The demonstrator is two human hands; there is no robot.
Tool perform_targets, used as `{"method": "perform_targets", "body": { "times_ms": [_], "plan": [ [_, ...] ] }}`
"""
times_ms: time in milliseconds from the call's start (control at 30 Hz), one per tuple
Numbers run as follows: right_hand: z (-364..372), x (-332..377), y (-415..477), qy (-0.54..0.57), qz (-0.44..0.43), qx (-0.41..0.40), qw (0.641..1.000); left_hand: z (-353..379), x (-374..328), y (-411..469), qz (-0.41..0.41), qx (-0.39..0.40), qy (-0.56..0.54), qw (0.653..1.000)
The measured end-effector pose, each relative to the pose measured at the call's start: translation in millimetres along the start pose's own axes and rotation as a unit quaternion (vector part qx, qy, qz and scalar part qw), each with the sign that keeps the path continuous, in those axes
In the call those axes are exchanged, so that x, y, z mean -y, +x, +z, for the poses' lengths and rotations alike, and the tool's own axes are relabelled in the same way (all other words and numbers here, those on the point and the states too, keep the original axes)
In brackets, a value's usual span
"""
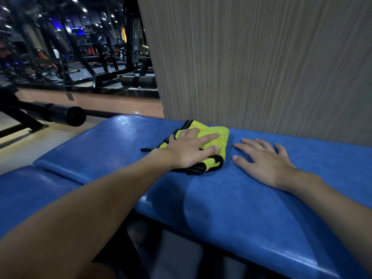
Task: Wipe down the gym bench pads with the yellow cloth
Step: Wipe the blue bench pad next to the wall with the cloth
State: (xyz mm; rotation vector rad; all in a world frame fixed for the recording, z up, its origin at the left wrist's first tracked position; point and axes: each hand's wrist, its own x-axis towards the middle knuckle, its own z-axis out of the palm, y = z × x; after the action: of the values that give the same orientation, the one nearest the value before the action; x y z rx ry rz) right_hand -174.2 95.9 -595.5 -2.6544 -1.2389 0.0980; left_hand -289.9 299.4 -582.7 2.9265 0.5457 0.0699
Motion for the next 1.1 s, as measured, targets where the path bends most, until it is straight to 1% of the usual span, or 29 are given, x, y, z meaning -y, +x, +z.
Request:
{"method": "perform_targets", "body": {
  "times_ms": [133, 267, 433, 500, 567, 667, 733, 800, 1100],
  "plan": [
    [-1.7, 1.5, -2.6, -0.003, 0.005, 0.004, 1.000, -1.3, 6.3, -53.4, 0.019, 0.006, -0.010, 1.000],
    [-2.0, 2.4, -3.7, -0.011, 0.007, 0.004, 1.000, -0.1, 7.9, -101.2, 0.021, 0.006, 0.006, 1.000],
    [-6.2, 4.0, -2.7, -0.032, 0.010, 0.028, 0.999, 1.3, 9.8, -124.8, 0.016, 0.015, 0.014, 1.000],
    [-11.5, 6.9, 0.4, -0.071, 0.013, 0.037, 0.997, 0.5, 8.9, -120.4, 0.014, 0.016, 0.006, 1.000],
    [-17.9, 10.3, 4.3, -0.096, 0.006, 0.027, 0.995, -0.2, 9.0, -113.3, 0.014, 0.018, -0.001, 1.000],
    [-19.5, 11.0, 11.0, -0.057, 0.002, -0.002, 0.998, -0.2, 11.4, -98.3, 0.015, 0.013, -0.005, 1.000],
    [-13.6, 8.6, 14.1, -0.034, 0.020, 0.017, 0.999, -0.6, 12.4, -84.1, 0.018, 0.013, -0.009, 1.000],
    [-5.5, 5.8, 16.4, -0.039, 0.025, 0.031, 0.998, -1.4, 13.5, -66.6, 0.017, 0.018, -0.013, 1.000],
    [2.2, 3.7, 18.1, -0.054, 0.013, 0.015, 0.998, -2.2, 16.5, 46.7, -0.005, 0.007, 0.008, 1.000]
  ]
}}
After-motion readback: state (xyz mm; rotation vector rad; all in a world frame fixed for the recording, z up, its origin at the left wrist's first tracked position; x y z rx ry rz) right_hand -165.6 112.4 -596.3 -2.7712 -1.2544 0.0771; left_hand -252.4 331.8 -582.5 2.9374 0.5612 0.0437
